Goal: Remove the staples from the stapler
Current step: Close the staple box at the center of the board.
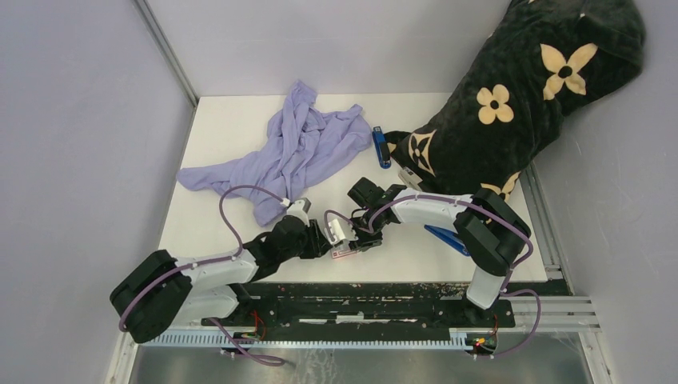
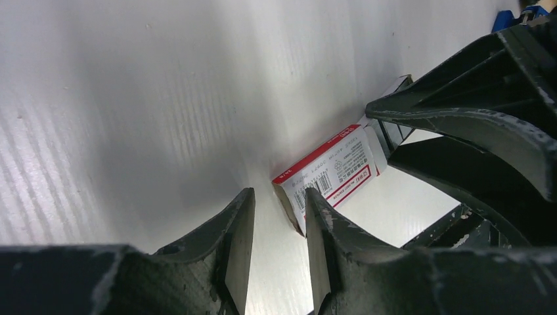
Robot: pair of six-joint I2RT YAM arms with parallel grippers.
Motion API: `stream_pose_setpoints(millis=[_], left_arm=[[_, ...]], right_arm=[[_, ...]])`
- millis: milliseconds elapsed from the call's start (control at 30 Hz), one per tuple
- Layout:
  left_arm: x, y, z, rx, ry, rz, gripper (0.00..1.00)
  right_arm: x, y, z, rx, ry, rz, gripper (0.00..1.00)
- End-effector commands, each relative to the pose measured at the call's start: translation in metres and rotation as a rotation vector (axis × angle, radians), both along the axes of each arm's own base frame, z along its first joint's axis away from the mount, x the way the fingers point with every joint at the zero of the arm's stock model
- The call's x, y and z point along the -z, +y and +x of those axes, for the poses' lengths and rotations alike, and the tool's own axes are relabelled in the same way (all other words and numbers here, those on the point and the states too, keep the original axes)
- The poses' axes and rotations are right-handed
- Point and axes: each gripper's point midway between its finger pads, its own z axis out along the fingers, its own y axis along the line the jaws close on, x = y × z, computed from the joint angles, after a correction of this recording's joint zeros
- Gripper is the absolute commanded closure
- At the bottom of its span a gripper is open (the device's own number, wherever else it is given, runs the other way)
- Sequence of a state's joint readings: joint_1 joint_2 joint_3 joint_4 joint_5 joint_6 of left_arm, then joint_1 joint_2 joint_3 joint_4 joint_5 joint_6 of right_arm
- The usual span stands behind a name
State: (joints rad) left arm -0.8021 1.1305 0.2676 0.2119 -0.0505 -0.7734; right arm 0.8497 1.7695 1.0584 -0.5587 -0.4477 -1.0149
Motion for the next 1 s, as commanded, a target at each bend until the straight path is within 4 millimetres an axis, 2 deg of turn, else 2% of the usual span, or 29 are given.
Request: stream_pose_setpoints(millis=[0, 167, 267, 433, 833, 967], left_arm=[[-0.010, -0.021, 0.004, 0.026, 0.000, -0.116, 0.60], [0.002, -0.021, 0.001, 0.042, 0.043, -0.076, 0.61], [0.011, -0.020, -0.003, 0.066, 0.082, -0.028, 0.68], [0.022, -0.013, -0.009, 0.093, 0.127, 0.053, 0.72], [0.036, -0.006, -0.011, 0.131, 0.174, 0.146, 0.74], [0.041, -0.003, -0.013, 0.144, 0.193, 0.168, 0.74]], right_arm=[[-0.005, 0.011, 0.004, -0.006, -0.002, 0.026, 0.64], [-0.004, 0.010, 0.005, -0.014, -0.008, 0.026, 0.64], [-0.005, 0.011, 0.005, -0.018, -0.013, 0.028, 0.64], [-0.005, 0.011, 0.009, -0.015, -0.025, 0.024, 0.65], [-0.006, 0.012, 0.022, 0.031, -0.079, 0.015, 0.66], [-0.004, 0.013, 0.030, 0.071, -0.096, 0.006, 0.69]])
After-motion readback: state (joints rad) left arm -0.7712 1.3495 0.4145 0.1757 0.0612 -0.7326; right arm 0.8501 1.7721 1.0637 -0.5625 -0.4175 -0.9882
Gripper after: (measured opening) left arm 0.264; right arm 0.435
